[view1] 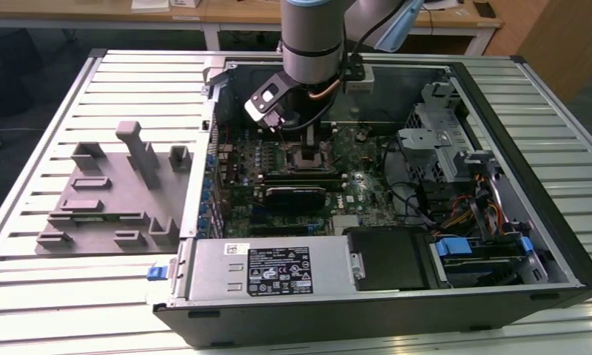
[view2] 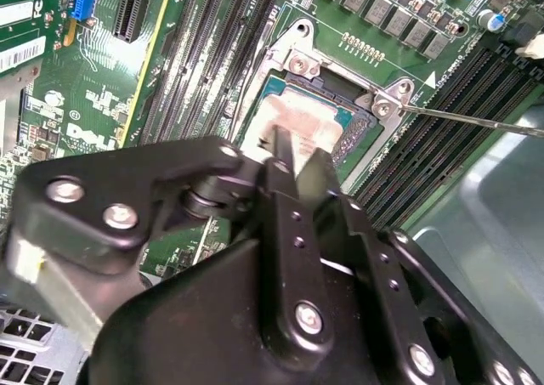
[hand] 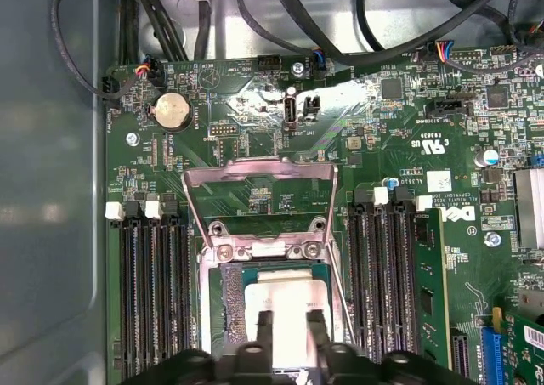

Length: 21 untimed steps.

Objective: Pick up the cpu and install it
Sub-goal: 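Place the cpu into insertion slot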

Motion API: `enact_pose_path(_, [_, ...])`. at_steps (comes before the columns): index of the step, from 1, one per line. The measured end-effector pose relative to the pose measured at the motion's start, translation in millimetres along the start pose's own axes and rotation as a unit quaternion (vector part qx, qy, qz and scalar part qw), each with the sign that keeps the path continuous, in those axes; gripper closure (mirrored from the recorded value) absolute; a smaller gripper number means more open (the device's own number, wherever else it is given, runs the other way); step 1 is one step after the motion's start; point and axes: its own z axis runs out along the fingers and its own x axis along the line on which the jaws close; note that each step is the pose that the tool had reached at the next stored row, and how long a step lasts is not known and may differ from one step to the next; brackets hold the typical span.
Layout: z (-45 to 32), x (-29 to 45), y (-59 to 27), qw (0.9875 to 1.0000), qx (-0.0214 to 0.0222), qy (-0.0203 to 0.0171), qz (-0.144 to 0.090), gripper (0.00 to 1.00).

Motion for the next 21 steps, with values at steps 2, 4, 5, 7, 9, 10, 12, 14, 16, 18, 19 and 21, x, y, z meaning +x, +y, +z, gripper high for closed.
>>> enact_pose_path(2, [0.0,0.0,0.0,1.0000,0.0000,0.0000,0.000,0.65])
enact_pose_path(4, [0.0,0.0,0.0,1.0000,0.0000,-0.0001,0.000,0.59])
enact_pose_path(5, [0.0,0.0,0.0,1.0000,0.0000,-0.0001,0.000,0.59])
enact_pose_path(7, [0.2,0.3,-0.1,1.0000,-0.0001,-0.0003,0.000,0.53])
enact_pose_path(9, [0.3,1.3,-0.5,1.0000,-0.0002,-0.0018,0.002,0.53])
enact_pose_path(10, [0.5,1.8,-0.6,1.0000,-0.0003,-0.0026,0.004,0.53])
enact_pose_path(12, [0.9,2.5,-0.9,1.0000,-0.0007,-0.0067,0.006,0.53])
enact_pose_path(14, [1.5,2.8,-0.9,0.9998,-0.0014,-0.0154,0.008,0.53])
enact_pose_path(16, [2.3,3.8,-1.0,0.9997,-0.0022,-0.0245,0.009,0.53])
enact_pose_path(18, [3.0,4.9,-1.1,0.9995,-0.0012,-0.0293,0.008,0.53])
enact_pose_path(19, [3.4,5.5,-1.2,0.9995,-0.0007,-0.0313,0.008,0.53])
enact_pose_path(21, [4.1,6.4,-1.3,0.9995,-0.0007,-0.0318,0.008,0.53])
